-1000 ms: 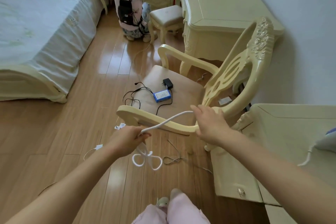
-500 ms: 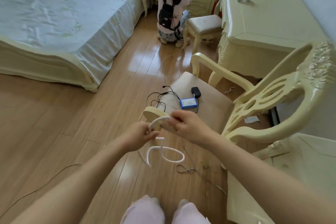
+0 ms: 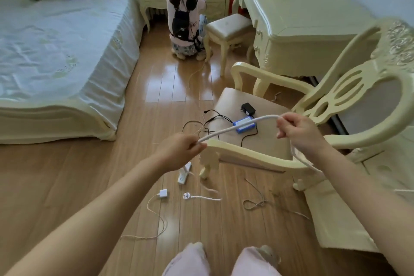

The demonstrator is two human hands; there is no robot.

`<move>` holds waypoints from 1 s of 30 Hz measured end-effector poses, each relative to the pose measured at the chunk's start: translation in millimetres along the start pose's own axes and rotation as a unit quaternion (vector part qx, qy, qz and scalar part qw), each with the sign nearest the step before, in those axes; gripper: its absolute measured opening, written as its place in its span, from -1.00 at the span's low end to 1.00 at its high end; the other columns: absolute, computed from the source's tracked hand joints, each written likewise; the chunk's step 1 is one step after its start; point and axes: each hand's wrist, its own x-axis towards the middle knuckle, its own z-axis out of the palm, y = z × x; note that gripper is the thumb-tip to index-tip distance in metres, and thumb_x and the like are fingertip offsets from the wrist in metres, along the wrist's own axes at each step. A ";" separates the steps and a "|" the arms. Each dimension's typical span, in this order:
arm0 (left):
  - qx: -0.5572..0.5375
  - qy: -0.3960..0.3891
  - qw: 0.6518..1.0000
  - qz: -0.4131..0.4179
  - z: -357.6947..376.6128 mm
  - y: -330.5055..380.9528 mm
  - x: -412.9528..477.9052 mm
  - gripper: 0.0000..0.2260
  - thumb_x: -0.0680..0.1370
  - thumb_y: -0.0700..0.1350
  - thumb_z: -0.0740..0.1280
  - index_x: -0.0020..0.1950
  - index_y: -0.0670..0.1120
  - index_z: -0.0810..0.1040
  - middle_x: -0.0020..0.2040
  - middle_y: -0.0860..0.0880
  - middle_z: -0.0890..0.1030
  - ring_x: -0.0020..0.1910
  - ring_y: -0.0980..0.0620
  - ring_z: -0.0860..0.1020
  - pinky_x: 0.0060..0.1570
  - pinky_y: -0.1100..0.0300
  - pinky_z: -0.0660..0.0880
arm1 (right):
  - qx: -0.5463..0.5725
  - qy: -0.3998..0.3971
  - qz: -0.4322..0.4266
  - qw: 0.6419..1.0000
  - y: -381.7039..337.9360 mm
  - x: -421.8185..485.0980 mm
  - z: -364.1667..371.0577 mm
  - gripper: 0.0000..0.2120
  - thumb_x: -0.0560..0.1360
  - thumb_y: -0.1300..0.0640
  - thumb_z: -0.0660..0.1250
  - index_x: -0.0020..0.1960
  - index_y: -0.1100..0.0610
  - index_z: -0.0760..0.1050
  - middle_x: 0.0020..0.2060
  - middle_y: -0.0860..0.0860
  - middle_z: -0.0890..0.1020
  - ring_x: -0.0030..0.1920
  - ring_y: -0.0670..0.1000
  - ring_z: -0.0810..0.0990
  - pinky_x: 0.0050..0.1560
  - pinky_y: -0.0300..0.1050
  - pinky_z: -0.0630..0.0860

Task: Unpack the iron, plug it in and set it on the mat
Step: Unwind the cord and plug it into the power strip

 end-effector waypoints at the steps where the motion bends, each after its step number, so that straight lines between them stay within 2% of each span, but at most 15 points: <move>1: 0.008 -0.006 1.000 0.000 -4.4 -11.5 -1.4 -0.65 0.58 0.05 0.19 -0.39 0.01 0.32 -0.45 0.05 0.35 -0.45 0.07 0.30 -0.36 0.16 0.26 | 0.003 0.042 0.020 0.999 -1.4 1.4 -1.7 -0.75 0.59 0.15 0.16 -0.15 0.24 0.52 -0.38 0.08 0.51 -0.22 0.12 0.52 -0.05 0.01 0.45; 3: -0.008 -0.012 1.000 -0.018 -8.0 -34.7 -6.5 -0.69 0.57 0.02 0.22 -0.35 -0.03 0.36 -0.43 0.05 0.37 -0.44 0.07 0.31 -0.35 0.16 0.26 | -0.023 0.135 0.055 0.989 -0.8 3.4 -14.3 -0.72 0.60 0.11 0.13 -0.12 0.25 0.51 -0.34 0.09 0.55 -0.17 0.14 0.55 -0.01 0.04 0.46; 5: -0.064 -0.005 0.998 -0.018 -6.9 -52.4 -15.0 -0.73 0.57 -0.02 0.23 -0.29 -0.09 0.41 -0.41 0.05 0.37 -0.41 0.08 0.31 -0.33 0.19 0.27 | -0.112 0.164 0.065 0.978 7.9 2.8 -29.0 -0.74 0.60 0.11 0.12 -0.10 0.22 0.50 -0.26 0.13 0.59 -0.15 0.19 0.56 -0.09 0.03 0.48; 7: -0.107 0.015 0.994 0.005 -4.5 -55.8 -23.9 -0.77 0.58 -0.08 0.22 -0.22 -0.15 0.48 -0.42 0.07 0.36 -0.44 0.16 0.33 -0.36 0.33 0.27 | -0.252 0.086 0.080 0.961 20.2 2.0 -34.8 -0.83 0.57 0.15 0.17 0.04 0.19 0.49 -0.18 0.12 0.59 -0.18 0.17 0.54 -0.27 -0.08 0.43; 8: -0.117 0.024 0.993 0.020 -3.9 -52.6 -26.8 -0.79 0.58 -0.10 0.22 -0.19 -0.16 0.51 -0.43 0.09 0.37 -0.45 0.18 0.36 -0.39 0.37 0.29 | -0.312 0.032 0.096 0.945 24.0 2.4 -31.2 -0.78 0.53 0.16 0.21 0.17 0.14 0.45 -0.14 0.09 0.59 -0.16 0.14 0.53 -0.26 -0.08 0.44; 11: -0.109 0.035 0.992 0.056 -1.6 -40.2 -23.9 -0.82 0.58 -0.07 0.23 -0.12 -0.10 0.56 -0.44 0.10 0.39 -0.45 0.17 0.38 -0.40 0.37 0.31 | -0.435 -0.131 0.097 0.885 17.6 3.0 3.9 -0.35 0.42 0.12 0.36 0.44 -0.06 0.18 0.06 0.01 0.59 0.04 0.09 0.57 0.08 0.08 0.49; 13: -0.100 0.042 0.993 0.056 -1.4 -38.6 -19.4 -0.79 0.58 -0.02 0.24 -0.11 -0.09 0.58 -0.44 0.08 0.39 -0.46 0.14 0.33 -0.38 0.30 0.28 | -0.452 -0.210 0.042 0.866 7.2 -0.2 40.6 -0.24 0.37 0.09 0.38 0.46 -0.13 0.10 0.18 -0.06 0.55 0.15 0.04 0.53 0.19 0.05 0.41; 15: -0.090 0.044 0.994 0.052 -3.9 -39.0 -16.9 -0.81 0.56 0.01 0.27 -0.17 -0.05 0.56 -0.45 0.09 0.40 -0.45 0.14 0.33 -0.38 0.29 0.28 | -0.400 -0.275 -0.018 0.874 -7.5 -5.1 81.1 -0.31 0.35 0.08 0.36 0.43 -0.10 0.18 0.20 -0.07 0.53 0.18 0.03 0.50 0.19 0.03 0.41; 17: -0.091 0.047 0.993 0.055 -7.3 -40.6 -18.0 -0.84 0.54 -0.01 0.30 -0.22 0.02 0.52 -0.47 0.10 0.38 -0.46 0.14 0.33 -0.39 0.34 0.25 | -0.292 -0.321 -0.055 0.899 -22.0 -11.9 121.6 -0.47 0.36 0.06 0.33 0.32 -0.01 0.33 0.18 -0.03 0.56 0.15 0.04 0.53 0.16 0.05 0.47; 19: -0.113 0.051 0.991 0.051 -10.6 -46.8 -21.2 -0.89 0.53 -0.05 0.33 -0.21 0.06 0.53 -0.49 0.10 0.39 -0.46 0.14 0.34 -0.39 0.36 0.26 | -0.185 -0.332 -0.054 0.923 -38.0 -18.1 157.2 -0.64 0.41 0.04 0.32 0.20 0.00 0.42 0.02 -0.02 0.60 0.02 0.01 0.58 0.04 -0.04 0.52; 21: -0.152 0.054 0.986 0.041 -16.6 -56.8 -24.0 -0.91 0.52 -0.08 0.34 -0.16 0.08 0.49 -0.50 0.13 0.44 -0.45 0.19 0.38 -0.38 0.39 0.31 | -0.091 -0.297 -0.043 0.950 -52.9 -18.0 179.3 -0.81 0.48 0.08 0.30 0.04 0.15 0.49 -0.24 0.00 0.55 -0.23 -0.03 0.53 -0.19 -0.12 0.43; 23: -0.183 0.045 0.982 0.022 -23.7 -75.2 -24.8 -0.93 0.52 -0.08 0.34 -0.06 0.05 0.46 -0.47 0.13 0.43 -0.46 0.24 0.39 -0.38 0.43 0.34 | -0.064 -0.273 -0.050 0.958 -65.4 -12.7 191.4 -0.80 0.51 0.09 0.29 -0.15 0.24 0.49 -0.39 -0.04 0.42 -0.37 -0.08 0.37 -0.31 -0.16 0.30; 25: -0.189 0.015 0.982 0.010 -27.0 -93.6 -24.4 -0.92 0.53 -0.10 0.32 0.00 0.00 0.46 -0.38 0.11 0.44 -0.44 0.25 0.39 -0.36 0.42 0.37 | -0.046 -0.262 -0.049 0.963 -68.8 -7.5 195.8 -0.74 0.52 0.04 0.28 -0.31 0.11 0.48 -0.45 -0.08 0.37 -0.41 -0.10 0.32 -0.33 -0.18 0.27; 27: -0.167 -0.025 0.986 -0.005 -28.7 -120.7 -23.3 -0.97 0.54 -0.11 0.29 -0.09 -0.02 0.47 -0.31 0.07 0.45 -0.37 0.20 0.40 -0.28 0.35 0.38 | -0.002 -0.214 -0.026 0.976 -71.9 4.7 203.0 -0.67 0.52 -0.01 0.29 -0.40 0.04 0.47 -0.50 -0.10 0.38 -0.43 -0.10 0.34 -0.31 -0.16 0.29; 30: -0.146 -0.088 0.985 -0.032 -29.6 -160.2 -22.7 -0.87 0.56 -0.06 0.26 -0.16 -0.06 0.48 -0.24 0.02 0.48 -0.25 0.06 0.44 -0.19 0.21 0.39 | 0.023 -0.116 0.012 0.993 -72.1 22.8 203.4 -0.58 0.51 -0.05 0.29 -0.50 0.03 0.44 -0.62 -0.12 0.36 -0.50 -0.11 0.32 -0.34 -0.14 0.27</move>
